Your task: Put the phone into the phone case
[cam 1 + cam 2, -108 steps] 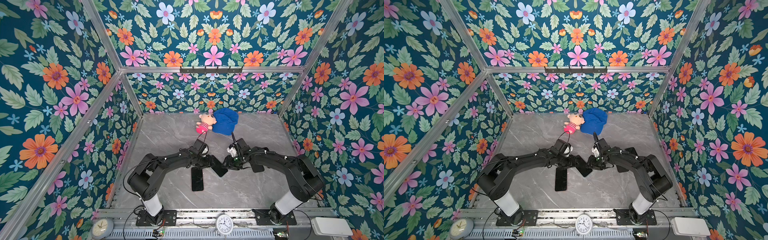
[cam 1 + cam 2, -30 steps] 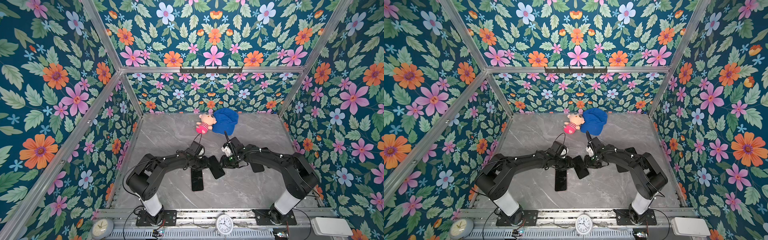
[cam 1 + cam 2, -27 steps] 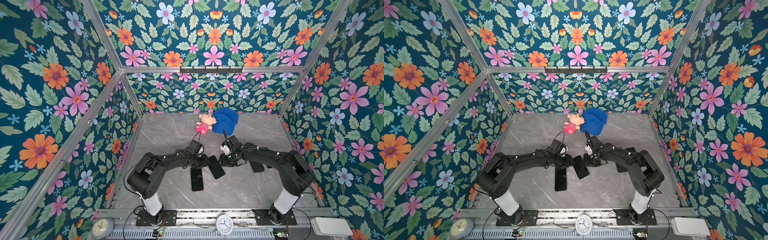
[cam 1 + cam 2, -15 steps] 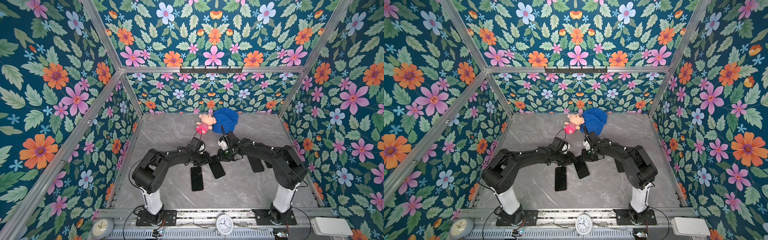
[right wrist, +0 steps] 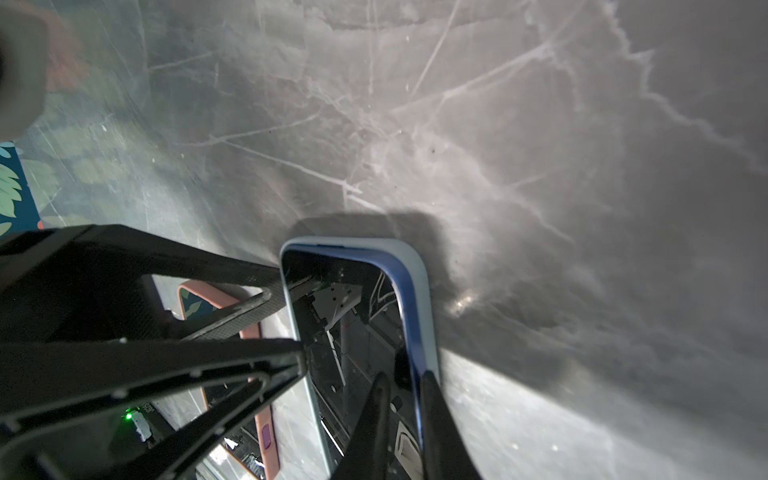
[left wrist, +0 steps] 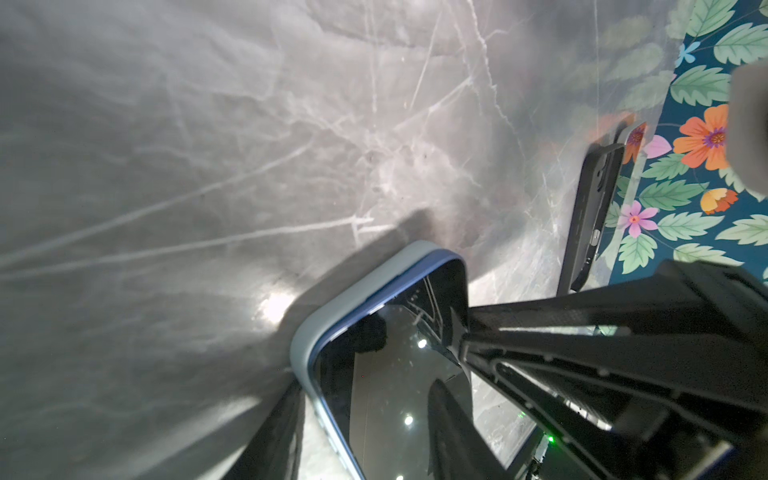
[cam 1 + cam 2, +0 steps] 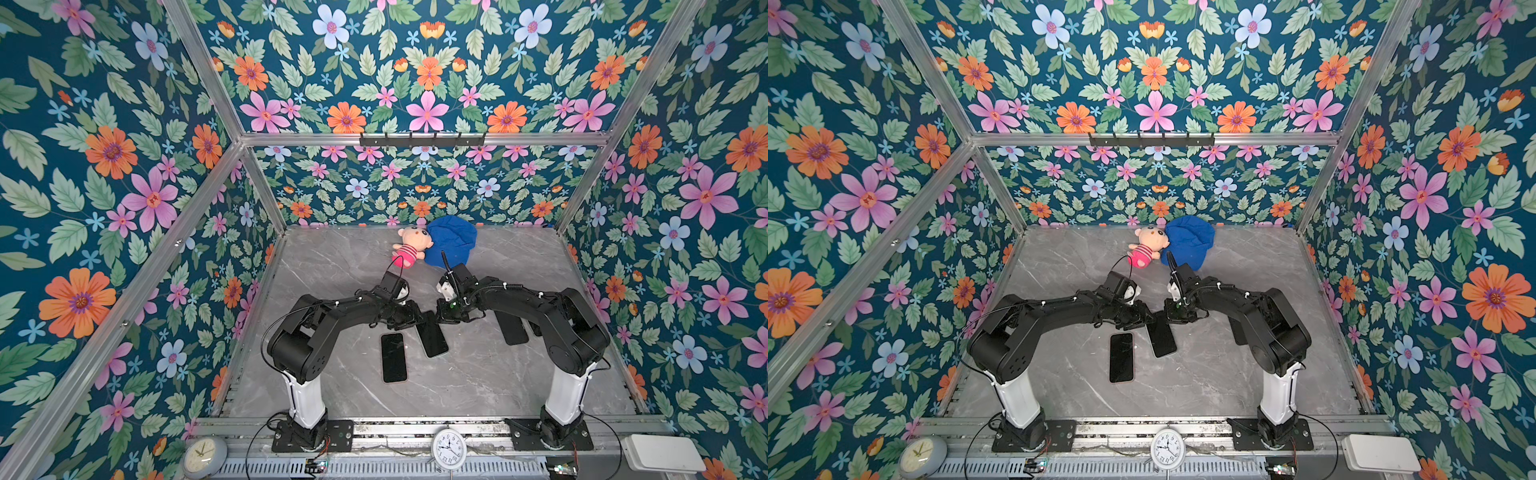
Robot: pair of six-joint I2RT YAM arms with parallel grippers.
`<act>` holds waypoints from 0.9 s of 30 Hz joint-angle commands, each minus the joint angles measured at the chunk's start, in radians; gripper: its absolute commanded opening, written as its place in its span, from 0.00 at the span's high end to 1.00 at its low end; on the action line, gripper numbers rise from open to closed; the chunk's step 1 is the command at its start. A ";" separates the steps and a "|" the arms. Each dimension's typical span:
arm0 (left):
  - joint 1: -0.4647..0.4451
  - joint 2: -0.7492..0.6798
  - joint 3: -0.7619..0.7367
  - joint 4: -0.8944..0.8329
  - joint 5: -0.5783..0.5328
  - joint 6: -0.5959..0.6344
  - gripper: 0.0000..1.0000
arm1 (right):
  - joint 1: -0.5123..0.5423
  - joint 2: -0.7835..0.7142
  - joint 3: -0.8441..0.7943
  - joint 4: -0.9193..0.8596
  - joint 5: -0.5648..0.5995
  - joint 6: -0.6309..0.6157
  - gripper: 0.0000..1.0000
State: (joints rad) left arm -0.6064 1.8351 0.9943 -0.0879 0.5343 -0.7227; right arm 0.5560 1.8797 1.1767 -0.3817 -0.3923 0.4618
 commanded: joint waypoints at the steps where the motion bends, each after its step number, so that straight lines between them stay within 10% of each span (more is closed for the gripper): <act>1: 0.000 0.016 0.000 -0.005 -0.030 0.023 0.50 | 0.006 0.012 -0.019 0.020 -0.061 0.004 0.84; 21: 0.030 0.090 0.084 -0.032 -0.024 0.070 0.50 | 0.009 -0.078 -0.053 -0.013 -0.034 0.028 0.86; 27: 0.038 0.102 0.100 -0.039 -0.005 0.077 0.50 | 0.005 -0.165 -0.081 -0.072 0.017 0.054 0.71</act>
State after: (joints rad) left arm -0.5709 1.9324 1.1019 -0.0650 0.5766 -0.6697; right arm 0.5602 1.7390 1.1091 -0.4057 -0.3916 0.4946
